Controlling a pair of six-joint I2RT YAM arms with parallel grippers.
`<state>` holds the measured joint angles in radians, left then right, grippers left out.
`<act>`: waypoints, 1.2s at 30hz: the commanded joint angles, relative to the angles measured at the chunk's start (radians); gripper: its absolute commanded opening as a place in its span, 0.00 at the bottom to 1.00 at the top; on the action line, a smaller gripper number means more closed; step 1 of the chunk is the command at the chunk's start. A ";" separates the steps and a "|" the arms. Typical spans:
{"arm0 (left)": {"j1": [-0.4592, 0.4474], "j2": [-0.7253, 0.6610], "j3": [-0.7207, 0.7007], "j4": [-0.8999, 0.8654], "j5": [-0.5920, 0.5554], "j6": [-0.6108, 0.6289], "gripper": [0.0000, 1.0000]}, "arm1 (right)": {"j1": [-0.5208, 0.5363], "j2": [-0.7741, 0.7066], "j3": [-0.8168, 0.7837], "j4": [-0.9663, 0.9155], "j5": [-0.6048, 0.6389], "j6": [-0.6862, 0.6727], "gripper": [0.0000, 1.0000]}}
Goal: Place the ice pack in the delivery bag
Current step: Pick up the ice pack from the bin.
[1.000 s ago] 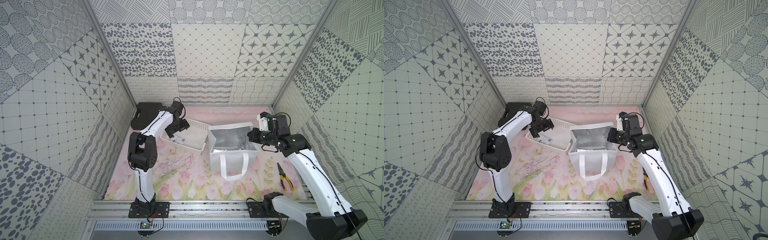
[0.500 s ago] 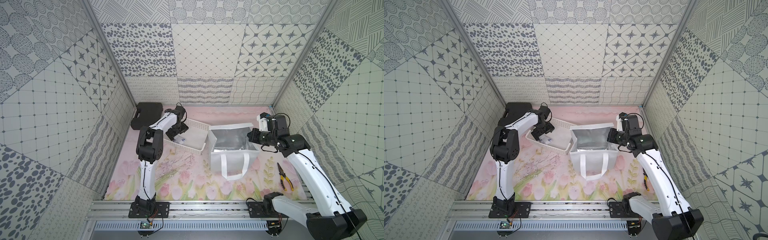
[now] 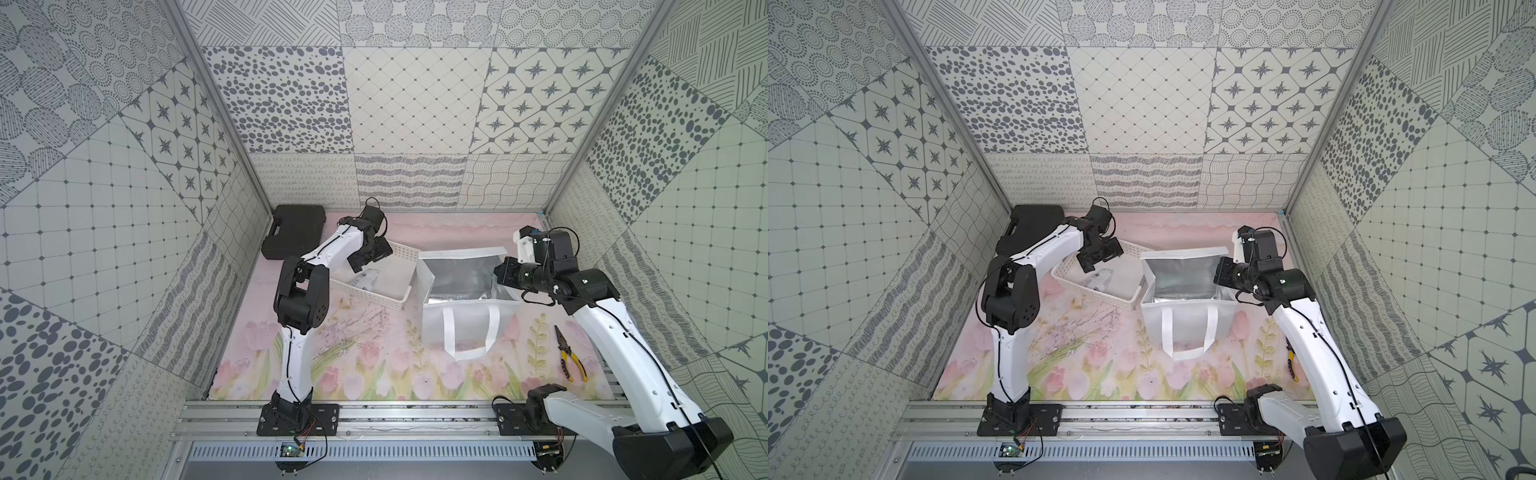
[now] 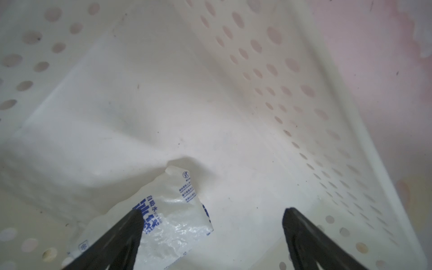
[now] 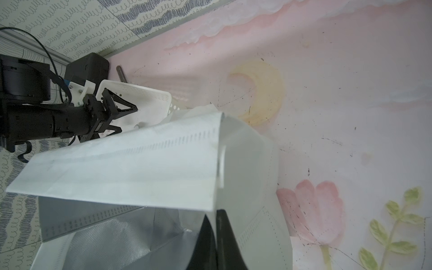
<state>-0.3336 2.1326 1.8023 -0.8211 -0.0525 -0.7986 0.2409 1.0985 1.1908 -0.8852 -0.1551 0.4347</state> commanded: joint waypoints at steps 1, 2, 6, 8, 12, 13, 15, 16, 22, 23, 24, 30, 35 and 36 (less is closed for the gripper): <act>-0.005 -0.025 -0.036 -0.037 0.007 0.237 0.97 | 0.005 -0.017 -0.009 0.041 -0.002 0.007 0.00; -0.004 -0.029 -0.051 -0.035 0.016 0.294 0.97 | 0.005 -0.016 -0.010 0.040 -0.001 0.007 0.00; 0.014 -0.031 -0.107 -0.028 0.073 0.461 0.99 | 0.005 -0.023 -0.019 0.040 0.000 0.007 0.00; 0.025 -0.027 -0.127 -0.022 0.107 0.520 0.99 | 0.005 -0.023 -0.022 0.041 -0.003 0.009 0.00; 0.026 -0.025 -0.151 -0.005 0.121 0.602 1.00 | 0.005 -0.021 -0.023 0.040 -0.006 0.012 0.00; 0.025 -0.021 -0.152 -0.006 0.126 0.623 0.99 | 0.005 -0.020 -0.023 0.040 -0.006 0.013 0.00; 0.025 -0.006 -0.143 -0.034 0.133 0.652 1.00 | 0.005 -0.021 -0.023 0.041 -0.007 0.014 0.00; 0.025 0.001 -0.140 -0.045 0.131 0.659 0.99 | 0.005 -0.022 -0.023 0.040 -0.007 0.015 0.00; 0.019 0.015 -0.166 -0.049 0.122 0.646 0.94 | 0.005 -0.019 -0.021 0.040 -0.007 0.013 0.00; 0.016 0.026 -0.162 -0.051 0.116 0.640 0.92 | 0.005 -0.017 -0.019 0.041 -0.008 0.013 0.00; 0.014 0.037 -0.154 -0.056 0.107 0.633 0.91 | 0.005 -0.015 -0.018 0.041 -0.009 0.013 0.00; 0.006 0.049 -0.145 -0.051 0.104 0.598 0.63 | 0.006 -0.011 -0.010 0.042 -0.013 0.013 0.00; 0.004 -0.025 -0.151 -0.032 0.141 0.567 0.41 | 0.006 -0.016 -0.013 0.042 -0.009 0.013 0.00; 0.004 -0.041 -0.148 -0.033 0.151 0.563 0.41 | 0.006 -0.016 -0.012 0.042 -0.009 0.013 0.00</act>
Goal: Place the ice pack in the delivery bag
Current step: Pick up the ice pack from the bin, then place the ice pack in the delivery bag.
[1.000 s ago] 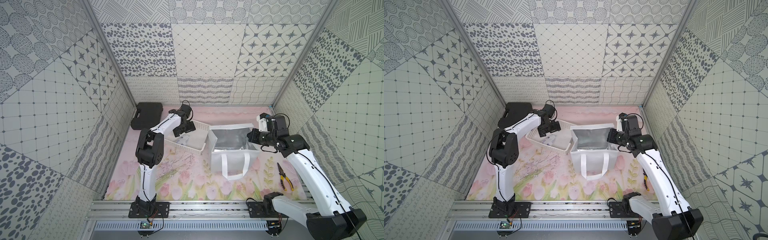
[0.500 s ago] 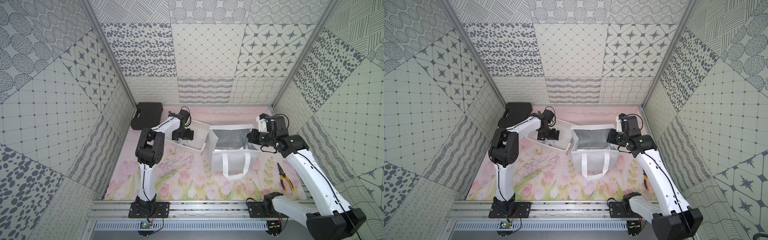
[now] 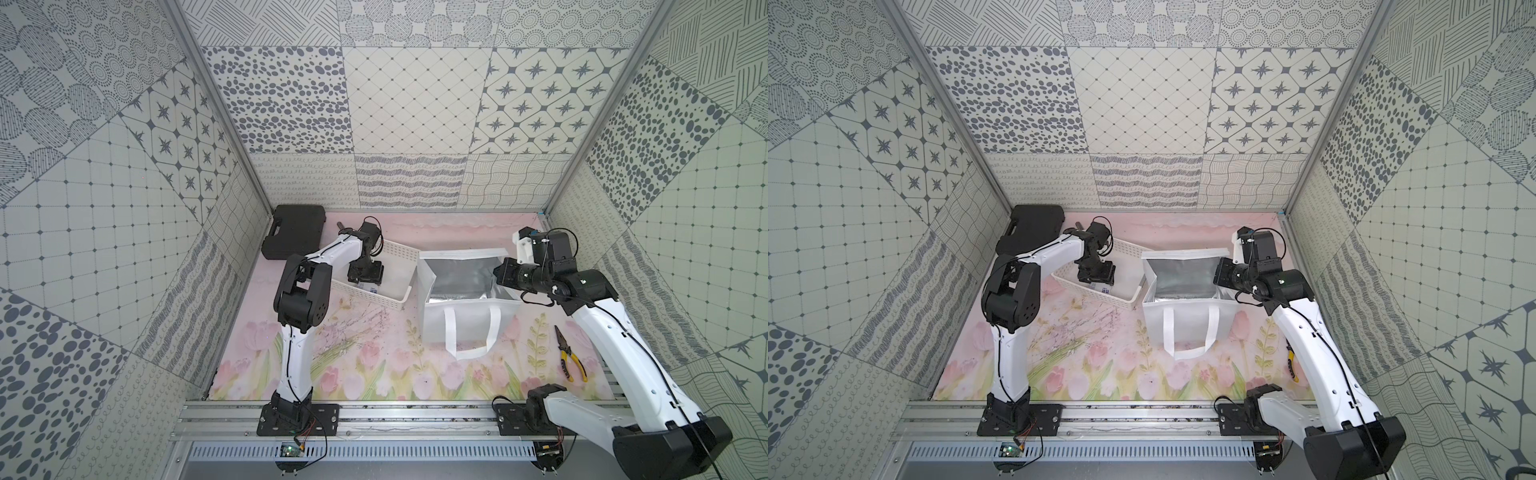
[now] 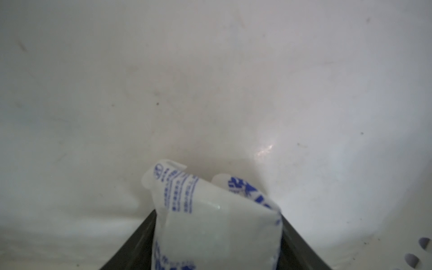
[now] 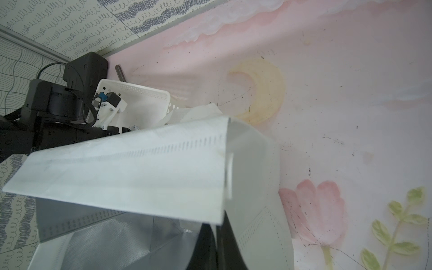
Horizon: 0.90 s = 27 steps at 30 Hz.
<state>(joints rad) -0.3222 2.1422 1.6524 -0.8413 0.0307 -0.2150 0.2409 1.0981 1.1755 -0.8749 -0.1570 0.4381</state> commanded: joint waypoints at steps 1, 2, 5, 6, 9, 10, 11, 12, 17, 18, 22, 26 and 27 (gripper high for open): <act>-0.008 -0.069 0.010 -0.019 0.081 -0.026 0.40 | 0.006 -0.015 0.004 0.031 -0.007 0.010 0.00; -0.008 -0.089 0.022 -0.027 0.097 -0.031 0.36 | 0.006 -0.013 0.006 0.032 -0.007 0.010 0.00; -0.013 -0.158 0.065 -0.055 0.151 -0.042 0.33 | 0.006 -0.009 0.012 0.031 -0.004 0.008 0.00; -0.017 -0.182 0.081 -0.062 0.173 -0.040 0.33 | 0.006 -0.009 0.012 0.031 -0.003 0.007 0.00; -0.045 -0.260 0.152 -0.087 0.255 -0.026 0.31 | 0.006 -0.004 0.013 0.031 0.000 0.002 0.00; -0.063 -0.282 0.185 -0.098 0.279 -0.022 0.30 | 0.006 -0.002 0.015 0.031 0.002 0.001 0.00; -0.080 -0.300 0.224 -0.109 0.300 -0.016 0.28 | 0.005 0.000 0.017 0.031 0.003 -0.003 0.00; -0.101 -0.312 0.259 -0.119 0.320 -0.006 0.27 | 0.006 0.001 0.018 0.031 0.005 -0.006 0.00; -0.239 -0.317 0.492 -0.183 0.386 0.046 0.24 | 0.005 0.016 0.036 0.031 0.013 -0.038 0.00; -0.265 -0.309 0.532 -0.194 0.392 0.057 0.24 | 0.005 0.019 0.039 0.031 0.016 -0.044 0.00; -0.387 -0.273 0.630 -0.196 0.453 0.080 0.24 | 0.003 0.034 0.053 0.031 0.006 -0.054 0.00; -0.481 -0.211 0.644 -0.176 0.457 0.126 0.24 | 0.004 0.043 0.058 0.033 -0.016 -0.050 0.00; -0.495 -0.187 0.653 -0.184 0.449 0.137 0.23 | 0.003 0.041 0.058 0.033 -0.018 -0.051 0.00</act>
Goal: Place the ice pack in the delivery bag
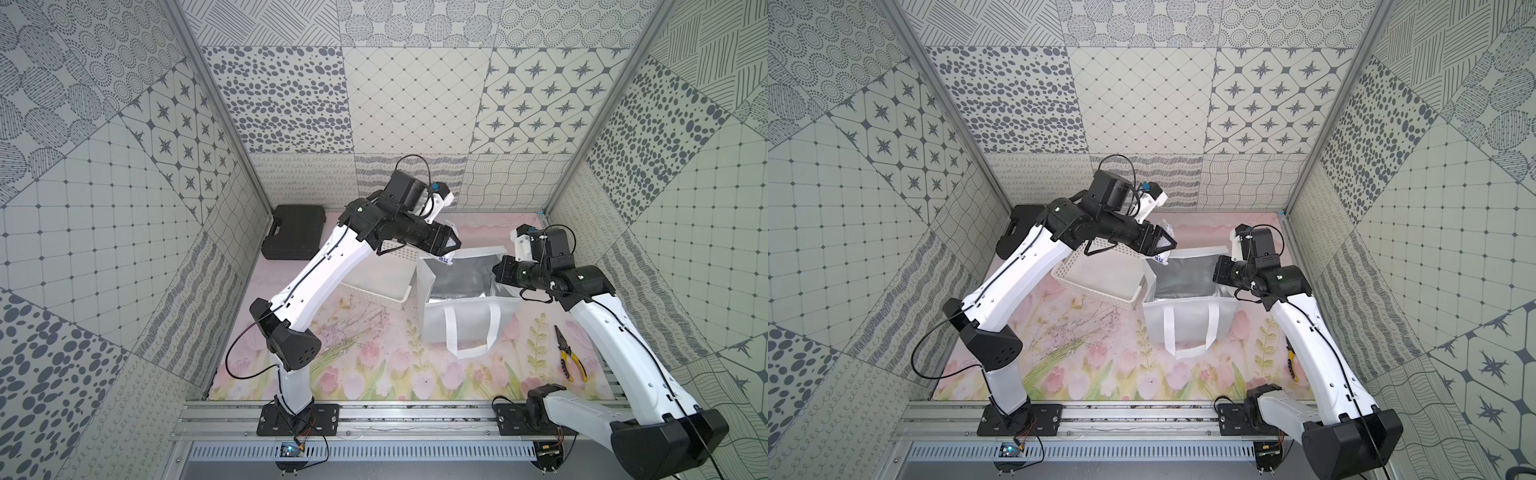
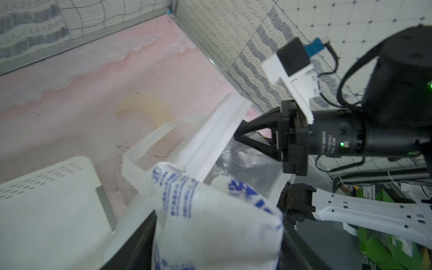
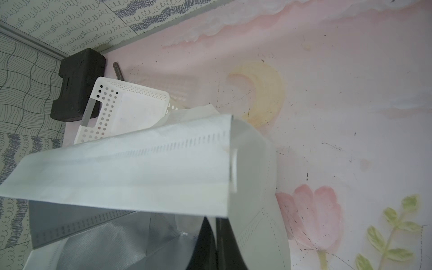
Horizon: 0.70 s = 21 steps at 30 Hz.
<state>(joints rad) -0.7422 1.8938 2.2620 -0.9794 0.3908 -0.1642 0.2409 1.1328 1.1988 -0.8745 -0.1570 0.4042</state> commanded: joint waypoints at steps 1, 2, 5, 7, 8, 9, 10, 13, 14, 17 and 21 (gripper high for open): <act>-0.088 0.085 0.050 -0.053 0.084 0.100 0.22 | 0.003 0.003 0.036 0.034 -0.024 -0.019 0.00; -0.096 0.111 0.051 -0.058 0.078 0.112 0.22 | 0.003 0.001 0.038 0.033 -0.025 -0.021 0.00; -0.115 0.177 0.050 -0.078 0.028 0.138 0.22 | 0.003 -0.006 0.041 0.032 -0.041 -0.029 0.00; -0.129 0.226 0.052 -0.091 0.007 0.145 0.22 | 0.003 -0.011 0.040 0.032 -0.053 -0.029 0.00; -0.136 0.252 0.051 -0.096 -0.003 0.153 0.22 | 0.003 -0.011 0.039 0.032 -0.059 -0.029 0.00; -0.146 0.274 0.050 -0.102 -0.027 0.160 0.23 | 0.003 -0.011 0.039 0.032 -0.062 -0.028 0.00; -0.154 0.297 0.053 -0.110 -0.050 0.170 0.23 | 0.003 -0.012 0.038 0.032 -0.062 -0.028 0.00; -0.167 0.351 0.042 -0.111 -0.094 0.178 0.25 | 0.003 -0.014 0.036 0.032 -0.058 -0.030 0.00; -0.167 0.366 0.041 -0.114 -0.100 0.177 0.27 | 0.003 -0.013 0.035 0.031 -0.055 -0.030 0.00; -0.166 0.378 0.026 -0.105 -0.123 0.164 0.44 | 0.003 -0.011 0.031 0.031 -0.050 -0.030 0.00; -0.166 0.334 0.014 -0.084 -0.134 0.149 0.75 | 0.003 -0.004 0.027 0.033 -0.040 -0.035 0.00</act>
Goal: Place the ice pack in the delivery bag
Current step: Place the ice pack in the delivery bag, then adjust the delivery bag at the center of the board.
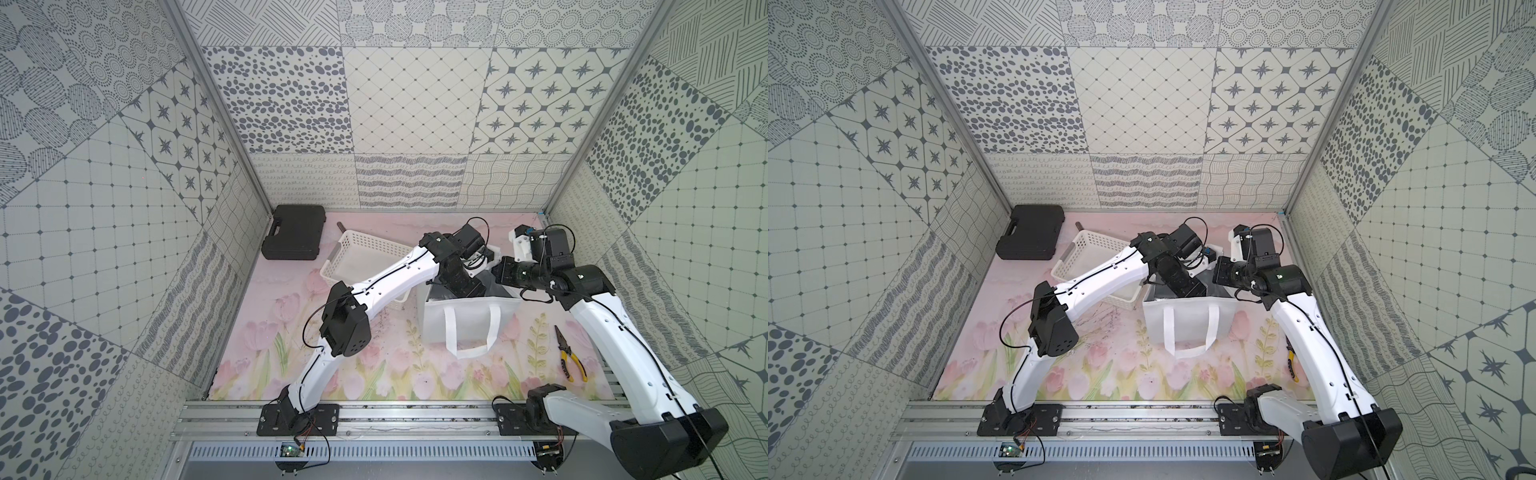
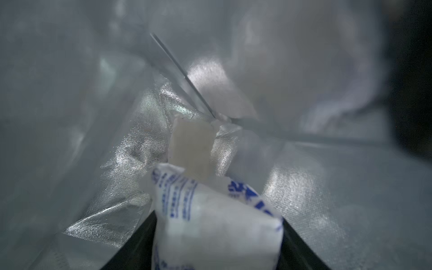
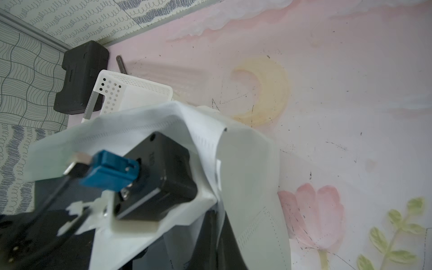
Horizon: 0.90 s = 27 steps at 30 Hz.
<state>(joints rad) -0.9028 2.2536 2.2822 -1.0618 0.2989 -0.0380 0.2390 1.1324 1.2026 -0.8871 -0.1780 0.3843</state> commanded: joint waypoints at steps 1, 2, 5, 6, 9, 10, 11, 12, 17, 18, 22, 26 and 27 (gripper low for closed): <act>-0.005 -0.045 -0.006 0.005 -0.044 0.023 0.79 | 0.005 0.000 0.024 0.044 -0.019 -0.018 0.00; -0.005 -0.068 -0.005 0.011 -0.051 0.022 0.83 | 0.005 0.002 0.025 0.045 -0.018 -0.020 0.00; -0.004 -0.141 0.004 0.019 -0.093 0.015 0.94 | 0.005 0.015 0.031 0.045 -0.018 -0.029 0.00; -0.003 -0.168 0.005 0.019 -0.109 0.016 0.97 | 0.005 0.021 0.035 0.044 -0.016 -0.033 0.00; 0.005 -0.242 0.008 0.019 -0.150 0.012 0.99 | 0.003 0.037 0.049 0.044 -0.006 -0.057 0.00; 0.011 -0.265 0.009 0.015 -0.159 0.009 1.00 | 0.003 0.046 0.057 0.044 -0.001 -0.069 0.00; 0.018 -0.287 0.011 0.010 -0.169 0.003 0.99 | 0.002 0.054 0.067 0.044 0.004 -0.081 0.00; 0.026 -0.304 0.010 0.003 -0.174 -0.002 1.00 | 0.002 0.065 0.077 0.044 0.005 -0.093 0.00; 0.080 -0.394 -0.021 -0.036 -0.194 -0.030 1.00 | -0.012 0.141 0.149 0.045 0.015 -0.181 0.00; 0.091 -0.409 -0.036 -0.041 -0.192 -0.034 0.99 | -0.014 0.159 0.162 0.045 0.017 -0.195 0.00; 0.131 -0.475 -0.125 -0.046 -0.189 -0.064 0.99 | -0.021 0.247 0.238 0.046 -0.009 -0.257 0.00; 0.137 -0.523 -0.216 -0.040 -0.192 -0.082 0.96 | -0.023 0.334 0.312 0.045 -0.043 -0.299 0.00; 0.138 -0.531 -0.231 -0.042 -0.186 -0.091 0.95 | -0.023 0.358 0.331 0.045 -0.056 -0.307 0.00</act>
<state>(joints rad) -0.7822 1.7687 2.1204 -1.0698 0.1257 -0.0807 0.2199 1.4517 1.4757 -0.8864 -0.1989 0.1379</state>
